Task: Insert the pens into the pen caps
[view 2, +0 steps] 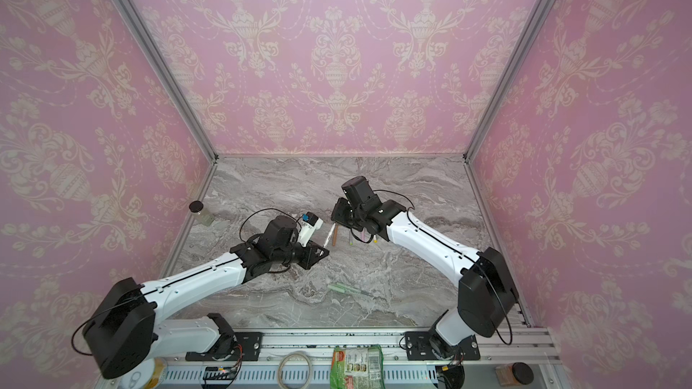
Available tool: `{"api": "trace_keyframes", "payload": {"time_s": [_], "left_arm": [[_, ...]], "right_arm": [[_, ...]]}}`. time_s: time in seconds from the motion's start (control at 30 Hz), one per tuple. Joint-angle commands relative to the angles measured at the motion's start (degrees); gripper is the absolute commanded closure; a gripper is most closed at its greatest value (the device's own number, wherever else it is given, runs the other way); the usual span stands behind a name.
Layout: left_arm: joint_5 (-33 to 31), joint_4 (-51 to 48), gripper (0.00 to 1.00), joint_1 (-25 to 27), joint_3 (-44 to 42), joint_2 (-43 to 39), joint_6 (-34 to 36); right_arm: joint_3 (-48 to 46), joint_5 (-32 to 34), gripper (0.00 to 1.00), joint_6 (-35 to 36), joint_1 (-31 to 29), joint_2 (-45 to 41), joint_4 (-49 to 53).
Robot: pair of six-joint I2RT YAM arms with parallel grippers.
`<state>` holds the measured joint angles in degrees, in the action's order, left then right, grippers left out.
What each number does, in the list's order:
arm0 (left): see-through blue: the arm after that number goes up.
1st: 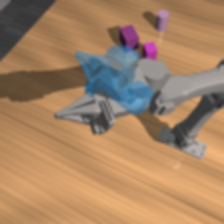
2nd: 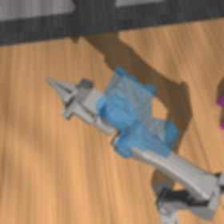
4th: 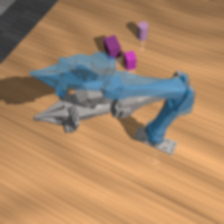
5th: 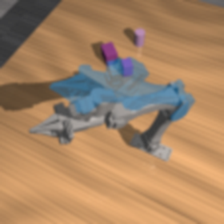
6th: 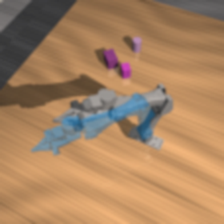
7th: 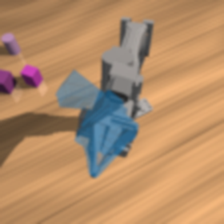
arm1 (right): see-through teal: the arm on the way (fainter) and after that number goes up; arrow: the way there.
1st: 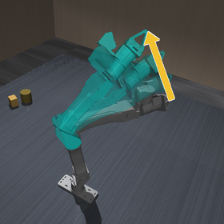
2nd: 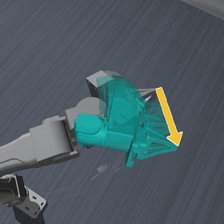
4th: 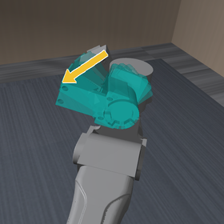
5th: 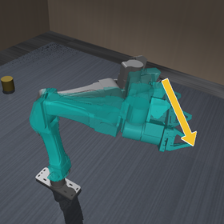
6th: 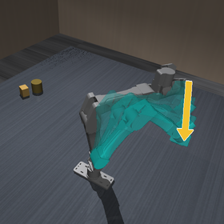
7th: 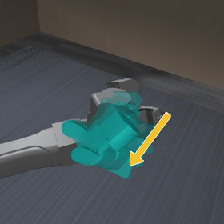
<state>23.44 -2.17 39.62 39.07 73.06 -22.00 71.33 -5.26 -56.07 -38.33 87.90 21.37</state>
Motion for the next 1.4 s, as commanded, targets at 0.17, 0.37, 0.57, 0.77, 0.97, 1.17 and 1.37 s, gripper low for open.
{"api": "trace_keyframes", "payload": {"time_s": [0.17,0.37,0.57,0.77,0.97,1.17,1.37], "left_arm": [[-1.2,0.3,1.00,0.2,0.0,-1.3,-0.9],[-1.4,0.1,1.00,0.2,0.1,-1.4,-0.8],[-1.4,0.2,1.00,0.2,0.1,-1.3,-0.8],[-1.5,0.1,1.00,0.3,-0.1,-1.6,-0.8],[-1.7,0.1,1.00,0.3,-0.3,-1.8,-0.9],[-1.6,0.2,1.00,0.2,-0.3,-1.6,-1.0],[-1.3,0.2,1.00,0.3,-0.6,-1.2,-1.1]], "right_arm": [[1.0,1.5,1.00,2.7,0.3,1.1,2.3],[-0.6,1.1,1.00,2.5,0.2,1.0,2.3],[-0.9,0.8,1.00,2.4,-0.3,1.4,2.2],[-1.3,0.9,1.00,2.3,-0.8,2.0,1.9],[-1.5,0.9,1.00,2.4,-0.9,2.1,1.8],[-1.6,1.5,1.00,2.5,-0.9,1.2,2.2],[-0.7,0.2,1.00,1.1,0.2,-0.1,0.7]]}}
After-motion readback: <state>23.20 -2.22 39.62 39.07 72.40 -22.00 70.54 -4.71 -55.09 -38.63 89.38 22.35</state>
